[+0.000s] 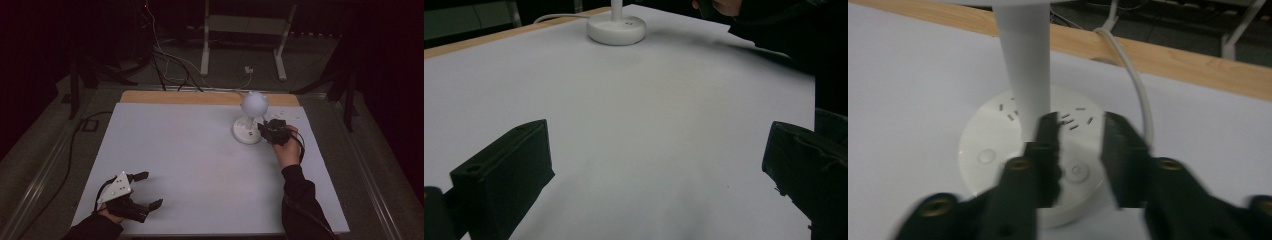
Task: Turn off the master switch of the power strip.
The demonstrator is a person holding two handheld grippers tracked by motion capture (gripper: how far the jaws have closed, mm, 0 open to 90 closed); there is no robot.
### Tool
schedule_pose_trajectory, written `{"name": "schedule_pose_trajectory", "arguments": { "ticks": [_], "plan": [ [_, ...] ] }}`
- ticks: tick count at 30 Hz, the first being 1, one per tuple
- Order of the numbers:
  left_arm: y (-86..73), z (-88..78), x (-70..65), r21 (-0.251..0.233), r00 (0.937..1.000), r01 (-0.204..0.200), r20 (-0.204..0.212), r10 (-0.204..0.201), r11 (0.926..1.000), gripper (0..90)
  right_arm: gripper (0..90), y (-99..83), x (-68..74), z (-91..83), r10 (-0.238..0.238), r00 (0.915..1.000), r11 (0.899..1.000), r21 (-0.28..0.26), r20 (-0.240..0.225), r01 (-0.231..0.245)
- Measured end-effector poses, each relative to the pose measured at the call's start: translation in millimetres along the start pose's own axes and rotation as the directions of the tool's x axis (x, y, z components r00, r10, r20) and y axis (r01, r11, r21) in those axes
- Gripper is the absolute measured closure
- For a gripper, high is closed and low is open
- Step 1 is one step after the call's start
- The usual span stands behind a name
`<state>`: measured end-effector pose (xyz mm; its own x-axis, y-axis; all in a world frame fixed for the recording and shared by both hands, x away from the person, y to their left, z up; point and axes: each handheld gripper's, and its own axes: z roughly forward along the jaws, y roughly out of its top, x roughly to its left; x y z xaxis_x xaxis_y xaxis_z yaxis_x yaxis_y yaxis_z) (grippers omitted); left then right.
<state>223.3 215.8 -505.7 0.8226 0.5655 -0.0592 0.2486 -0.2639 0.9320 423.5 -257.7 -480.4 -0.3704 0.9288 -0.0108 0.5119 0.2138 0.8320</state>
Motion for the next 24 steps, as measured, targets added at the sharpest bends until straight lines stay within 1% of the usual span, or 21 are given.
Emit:
{"name": "schedule_pose_trajectory", "arguments": {
  "ticks": [1,3,4,5,6,7,8,9,10,12,13,14,15,16,18,19,21,24],
  "plan": [
    [0.0,0.0,0.0,0.0,1.0,0.0,0.0,0.0,1.0,0.3,56.5,-1.1,0.0,-1.7,0.01,0.9999,1.0,-0.003,-0.005,-0.01],
    [-0.1,-0.1,0.0,0.0,1.0,-0.001,-0.002,0.001,1.0,0.2,49.9,-2.7,0.7,-5.0,0.027,0.9994,1.0,0.002,-0.024,-0.027],
    [0.0,-0.1,0.1,0.001,1.0,-0.001,-0.002,0.001,1.0,0.3,44.5,-3.3,1.7,-7.1,0.03,0.9991,1.0,-0.006,-0.031,-0.03],
    [0.1,-0.2,0.2,-0.001,1.0,-0.001,-0.001,0.001,1.0,0.3,38.9,-3.6,1.9,-9.2,0.037,0.9982,0.999,-0.011,-0.046,-0.037],
    [0.1,-0.2,0.2,-0.001,1.0,-0.001,-0.001,0.001,1.0,0.3,34.3,-3.8,2.4,-11.5,0.047,0.9963,0.999,-0.013,-0.071,-0.048],
    [0.0,-0.1,0.1,0.0,1.0,-0.001,-0.001,0.001,1.0,0.3,30.5,-4.3,3.3,-14.0,0.049,0.9953,0.998,-0.024,-0.084,-0.051],
    [0.0,0.1,-0.3,0.0,1.0,-0.002,-0.001,0.002,1.0,0.3,24.9,-5.0,3.9,-16.6,0.044,0.9937,0.998,-0.031,-0.104,-0.047],
    [0.0,0.0,-0.3,0.0,1.0,-0.002,-0.001,0.002,1.0,0.2,16.7,-5.9,4.3,-19.2,0.031,0.9899,0.999,-0.036,-0.139,-0.036],
    [0.1,-0.1,-0.1,-0.001,1.0,-0.003,0.0,0.003,1.0,0.3,13.5,-6.0,5.0,-20.8,0.028,0.9887,0.998,-0.043,-0.147,-0.035],
    [0.1,-0.2,0.0,-0.002,1.0,0.0,0.0,0.0,1.0,0.2,11.4,-5.9,4.8,-24.5,0.041,0.9821,0.998,-0.036,-0.184,-0.048],
    [0.1,-0.3,0.1,-0.001,1.0,-0.001,-0.001,0.001,1.0,0.2,9.6,-6.3,5.0,-25.6,0.037,0.9818,0.998,-0.035,-0.186,-0.044],
    [0.0,-0.3,-0.1,-0.001,1.0,-0.002,-0.002,0.002,1.0,0.3,7.8,-6.4,5.4,-26.8,0.043,0.9781,0.999,-0.025,-0.204,-0.049],
    [0.0,-0.3,-0.1,-0.001,1.0,-0.002,-0.002,0.002,1.0,0.2,7.8,-6.4,5.4,-26.8,0.043,0.9781,0.999,-0.025,-0.204,-0.049],
    [0.2,-0.3,-0.1,0.0,1.0,-0.004,-0.001,0.004,1.0,0.2,6.8,-6.4,6.3,-29.6,0.045,0.9737,0.999,-0.02,-0.224,-0.05],
    [0.2,-0.5,-0.1,-0.003,1.0,-0.002,0.001,0.002,1.0,0.2,6.4,-6.4,7.4,-31.5,0.041,0.9722,0.999,-0.019,-0.231,-0.046],
    [0.0,-0.5,-0.2,-0.002,1.0,-0.001,0.0,0.001,1.0,0.3,4.9,-6.5,9.8,-35.3,0.034,0.9694,0.999,-0.02,-0.243,-0.04],
    [0.0,-1.0,-0.2,-0.003,1.0,-0.001,0.001,0.001,1.0,0.3,4.5,-6.4,12.7,-39.9,0.023,0.9668,0.999,-0.027,-0.254,-0.031],
    [0.0,-1.4,-0.5,-0.004,1.0,-0.001,0.002,0.001,1.0,0.3,3.3,-6.6,16.5,-48.7,0.025,0.9559,0.999,-0.038,-0.293,-0.038]
  ]
}}
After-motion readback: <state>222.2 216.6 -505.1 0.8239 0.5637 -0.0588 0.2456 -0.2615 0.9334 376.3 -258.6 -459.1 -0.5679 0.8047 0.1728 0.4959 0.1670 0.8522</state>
